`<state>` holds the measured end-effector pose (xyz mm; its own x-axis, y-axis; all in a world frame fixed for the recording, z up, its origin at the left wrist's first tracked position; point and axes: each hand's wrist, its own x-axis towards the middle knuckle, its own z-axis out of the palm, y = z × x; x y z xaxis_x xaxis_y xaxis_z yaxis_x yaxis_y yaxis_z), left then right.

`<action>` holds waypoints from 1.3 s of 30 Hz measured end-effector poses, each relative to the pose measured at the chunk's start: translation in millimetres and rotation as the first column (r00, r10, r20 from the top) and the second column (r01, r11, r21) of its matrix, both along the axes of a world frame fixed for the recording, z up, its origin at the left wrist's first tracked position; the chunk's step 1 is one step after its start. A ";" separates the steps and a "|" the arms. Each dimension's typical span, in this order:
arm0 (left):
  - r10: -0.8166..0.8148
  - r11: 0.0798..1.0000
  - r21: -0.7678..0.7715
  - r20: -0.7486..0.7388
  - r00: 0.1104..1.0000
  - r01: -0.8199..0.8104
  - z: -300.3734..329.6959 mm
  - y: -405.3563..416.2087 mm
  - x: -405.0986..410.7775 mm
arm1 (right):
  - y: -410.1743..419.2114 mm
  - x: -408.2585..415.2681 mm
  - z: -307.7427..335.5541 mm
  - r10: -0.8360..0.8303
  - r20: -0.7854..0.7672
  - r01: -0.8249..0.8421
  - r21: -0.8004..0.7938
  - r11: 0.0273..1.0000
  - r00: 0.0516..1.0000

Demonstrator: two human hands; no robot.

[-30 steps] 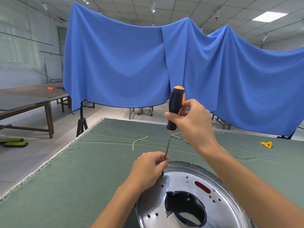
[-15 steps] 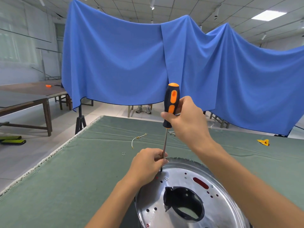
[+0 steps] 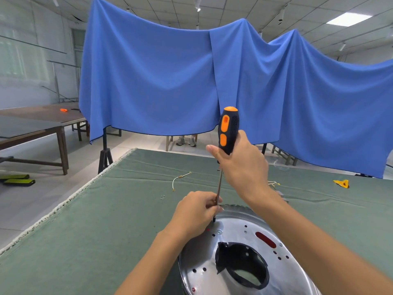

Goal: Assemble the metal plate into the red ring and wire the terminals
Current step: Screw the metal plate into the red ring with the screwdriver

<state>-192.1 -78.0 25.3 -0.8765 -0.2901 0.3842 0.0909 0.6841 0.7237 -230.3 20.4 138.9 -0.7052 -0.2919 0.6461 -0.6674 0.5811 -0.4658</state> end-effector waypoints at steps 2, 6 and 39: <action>0.002 0.999 -0.033 0.002 1.000 -0.002 1.1 -0.1 1.1 | 1.6 0.0 0.0 0.029 0.048 -0.027 -0.036 0.999 0.998; -0.006 0.995 -0.104 -0.014 1.000 0.004 5.9 1.8 2.3 | 7.5 -2.7 14.3 0.089 0.051 -0.079 -0.172 0.982 0.995; 0.653 0.736 0.088 0.169 0.738 -0.671 -58.9 -83.8 2.3 | 6.9 -41.4 -100.1 0.322 -0.020 -0.317 0.130 0.939 0.946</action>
<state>-189.8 -161.8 -33.6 -0.4780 -0.8545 0.2035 -0.4404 0.4336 0.7861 -271.7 27.3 38.9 -0.5355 -0.5771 0.6166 -0.8442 0.3851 -0.3728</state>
